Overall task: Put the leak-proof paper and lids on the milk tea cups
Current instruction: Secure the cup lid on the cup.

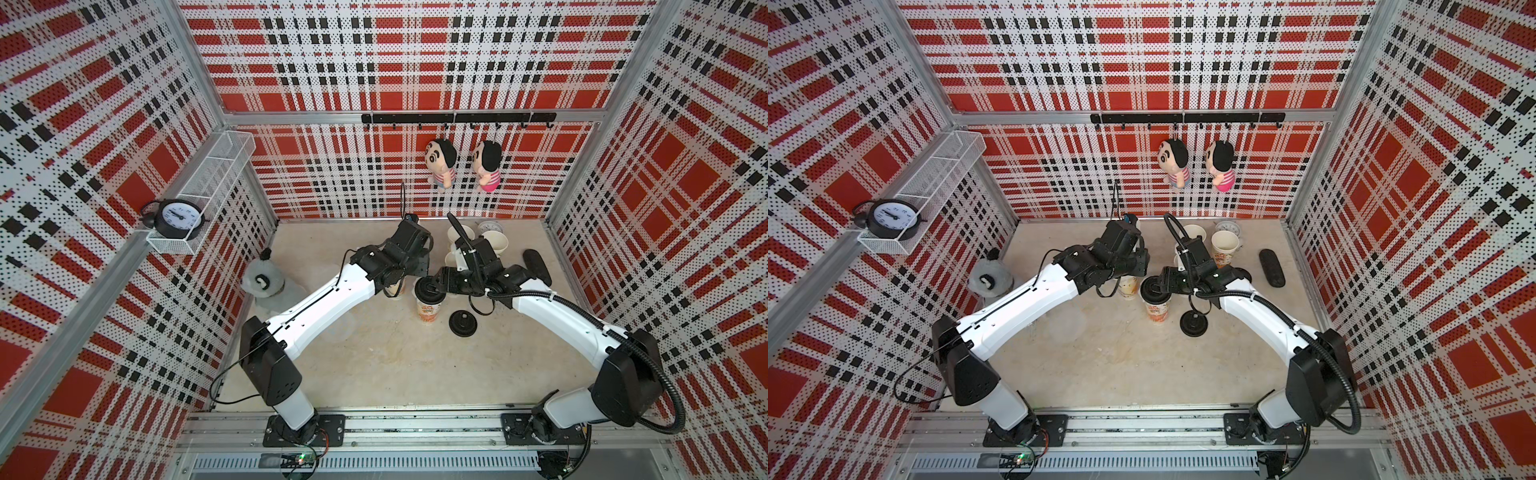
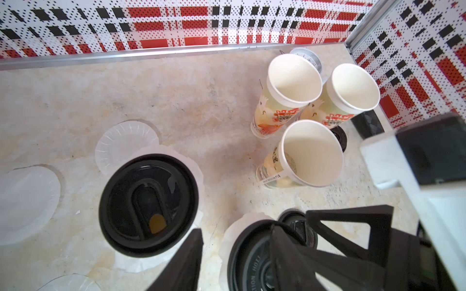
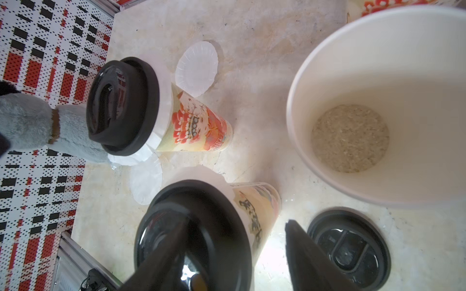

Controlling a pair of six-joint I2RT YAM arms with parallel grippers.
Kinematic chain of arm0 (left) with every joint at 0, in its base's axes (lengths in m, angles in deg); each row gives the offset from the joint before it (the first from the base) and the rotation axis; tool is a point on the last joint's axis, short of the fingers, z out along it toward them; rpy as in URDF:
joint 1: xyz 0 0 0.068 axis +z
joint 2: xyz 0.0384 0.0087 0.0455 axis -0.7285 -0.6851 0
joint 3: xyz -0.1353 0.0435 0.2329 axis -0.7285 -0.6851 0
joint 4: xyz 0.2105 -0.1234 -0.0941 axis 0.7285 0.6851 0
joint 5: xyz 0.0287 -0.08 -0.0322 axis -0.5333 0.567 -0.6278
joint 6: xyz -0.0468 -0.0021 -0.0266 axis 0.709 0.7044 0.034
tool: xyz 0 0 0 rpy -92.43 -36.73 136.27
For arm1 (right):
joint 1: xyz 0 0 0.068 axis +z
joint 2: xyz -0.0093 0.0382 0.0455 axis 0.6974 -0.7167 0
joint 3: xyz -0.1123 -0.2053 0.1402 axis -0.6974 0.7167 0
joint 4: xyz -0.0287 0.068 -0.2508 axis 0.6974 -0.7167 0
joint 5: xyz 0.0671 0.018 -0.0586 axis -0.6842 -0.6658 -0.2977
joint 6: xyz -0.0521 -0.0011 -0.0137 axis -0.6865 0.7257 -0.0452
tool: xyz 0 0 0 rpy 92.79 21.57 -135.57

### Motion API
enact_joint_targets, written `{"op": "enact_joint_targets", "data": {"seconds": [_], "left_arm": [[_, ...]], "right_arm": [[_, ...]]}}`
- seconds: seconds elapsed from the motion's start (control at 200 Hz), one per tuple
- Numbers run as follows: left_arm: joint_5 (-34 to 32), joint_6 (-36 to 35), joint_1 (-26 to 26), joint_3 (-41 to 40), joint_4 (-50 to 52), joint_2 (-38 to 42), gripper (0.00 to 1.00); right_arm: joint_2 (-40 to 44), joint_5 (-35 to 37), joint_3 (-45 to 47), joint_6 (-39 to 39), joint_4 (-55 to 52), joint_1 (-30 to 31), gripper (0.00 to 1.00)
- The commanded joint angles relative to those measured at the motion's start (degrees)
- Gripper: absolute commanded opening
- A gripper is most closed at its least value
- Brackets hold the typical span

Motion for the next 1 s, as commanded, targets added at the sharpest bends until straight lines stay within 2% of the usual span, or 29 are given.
{"op": "enact_joint_targets", "data": {"seconds": [0.0,0.296,0.456,0.486,0.666,0.992], "left_arm": [[-0.61,-0.34,2.31,-2.25,0.19,4.21,0.49],[1.78,-0.44,11.86,-10.54,-0.8,12.04,0.51],[4.32,-0.77,15.54,-14.74,-1.8,14.64,0.51],[4.53,-0.8,15.8,-15.31,-2.11,15.01,0.51],[6.57,-0.82,16.8,-18.84,-4.5,16.66,0.51],[7.03,-0.69,16.98,-21.31,-5.17,17.97,0.51]], "right_arm": [[-1.44,0.42,-0.79,-1.05,-8.15,0.47,0.67],[-1.36,1.94,-10.01,-2.96,-11.28,0.47,0.78],[-1.78,8.78,-16.17,-6.09,-18.21,0.08,0.92],[-1.96,10.07,-17.07,-6.5,-19.41,-0.11,1.0],[-5.36,14.4,-21.08,-9.05,-24.61,-2.38,1.0],[-13.49,15.63,-26.18,-10.59,-26.09,-4.9,1.0]]}}
